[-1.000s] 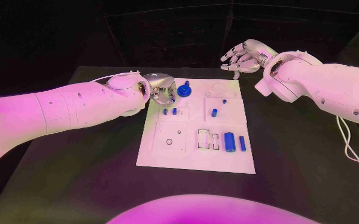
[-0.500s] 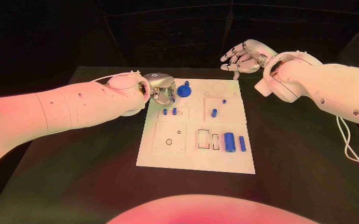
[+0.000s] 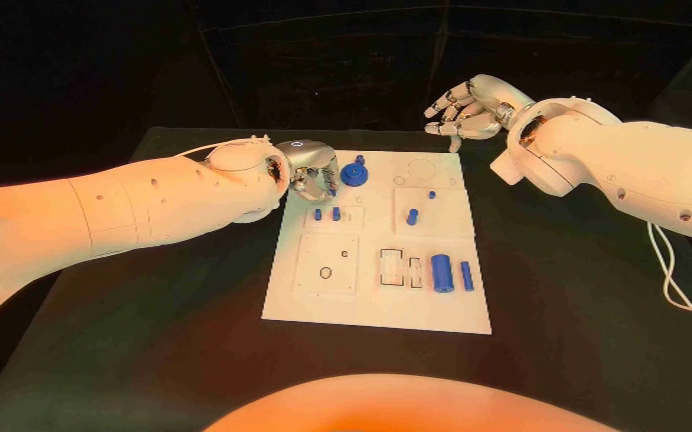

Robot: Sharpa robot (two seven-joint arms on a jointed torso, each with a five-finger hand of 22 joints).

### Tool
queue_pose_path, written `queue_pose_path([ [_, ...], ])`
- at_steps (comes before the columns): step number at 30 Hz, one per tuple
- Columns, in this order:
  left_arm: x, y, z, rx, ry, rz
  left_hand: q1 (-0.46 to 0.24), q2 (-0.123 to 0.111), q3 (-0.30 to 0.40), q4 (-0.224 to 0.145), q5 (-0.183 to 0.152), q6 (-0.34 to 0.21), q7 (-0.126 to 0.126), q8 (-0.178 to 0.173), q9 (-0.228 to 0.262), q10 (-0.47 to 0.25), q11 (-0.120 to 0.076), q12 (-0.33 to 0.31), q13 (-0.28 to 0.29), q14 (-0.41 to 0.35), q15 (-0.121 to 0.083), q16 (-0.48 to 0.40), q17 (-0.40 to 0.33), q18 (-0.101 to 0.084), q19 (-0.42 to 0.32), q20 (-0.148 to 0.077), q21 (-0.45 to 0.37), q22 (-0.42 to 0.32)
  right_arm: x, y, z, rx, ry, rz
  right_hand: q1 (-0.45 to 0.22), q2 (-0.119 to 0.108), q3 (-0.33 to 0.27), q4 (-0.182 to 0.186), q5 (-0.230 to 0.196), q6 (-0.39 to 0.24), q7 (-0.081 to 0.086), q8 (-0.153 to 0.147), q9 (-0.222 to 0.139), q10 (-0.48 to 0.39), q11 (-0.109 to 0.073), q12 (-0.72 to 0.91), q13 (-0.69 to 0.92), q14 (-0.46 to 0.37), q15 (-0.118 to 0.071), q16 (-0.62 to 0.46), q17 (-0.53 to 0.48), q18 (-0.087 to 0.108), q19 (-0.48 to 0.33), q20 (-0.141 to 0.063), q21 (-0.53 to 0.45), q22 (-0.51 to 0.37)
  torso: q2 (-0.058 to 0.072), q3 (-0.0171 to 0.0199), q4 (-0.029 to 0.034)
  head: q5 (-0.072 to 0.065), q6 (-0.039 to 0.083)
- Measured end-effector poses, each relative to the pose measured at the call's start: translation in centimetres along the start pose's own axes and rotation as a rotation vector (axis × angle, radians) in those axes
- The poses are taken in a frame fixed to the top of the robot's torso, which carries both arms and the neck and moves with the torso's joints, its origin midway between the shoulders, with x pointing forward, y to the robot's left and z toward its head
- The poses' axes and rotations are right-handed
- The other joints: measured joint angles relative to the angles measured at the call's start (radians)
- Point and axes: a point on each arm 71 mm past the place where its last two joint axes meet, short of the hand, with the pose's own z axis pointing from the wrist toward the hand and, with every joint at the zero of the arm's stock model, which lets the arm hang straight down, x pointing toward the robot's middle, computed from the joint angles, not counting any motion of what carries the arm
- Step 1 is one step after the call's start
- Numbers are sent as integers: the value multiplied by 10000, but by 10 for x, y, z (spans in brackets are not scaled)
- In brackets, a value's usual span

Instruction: Assemble the parts on the task board

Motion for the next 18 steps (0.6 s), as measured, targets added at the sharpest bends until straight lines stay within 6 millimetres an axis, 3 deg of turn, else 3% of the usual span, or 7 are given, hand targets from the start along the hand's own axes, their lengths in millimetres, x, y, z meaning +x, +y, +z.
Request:
queue_pose_path([
  [18, 0, -1, 0, 1, 35, 3, -5, -4, 41, 41, 0, -36, 36, -38, -8, -28, -28, -8, 2, 0, -1, 1, -19, 0, 0, 0, -46, -13, 0, 0, 0, -1, 0, 1, 0, 0, 0, 0, 0, 0, 0, 0, 0, 0, 0, 0, 1, 0, 0, 0, 0, 0, 0, 0, 0, 0, -2, -3, 4, 1, -6],
])
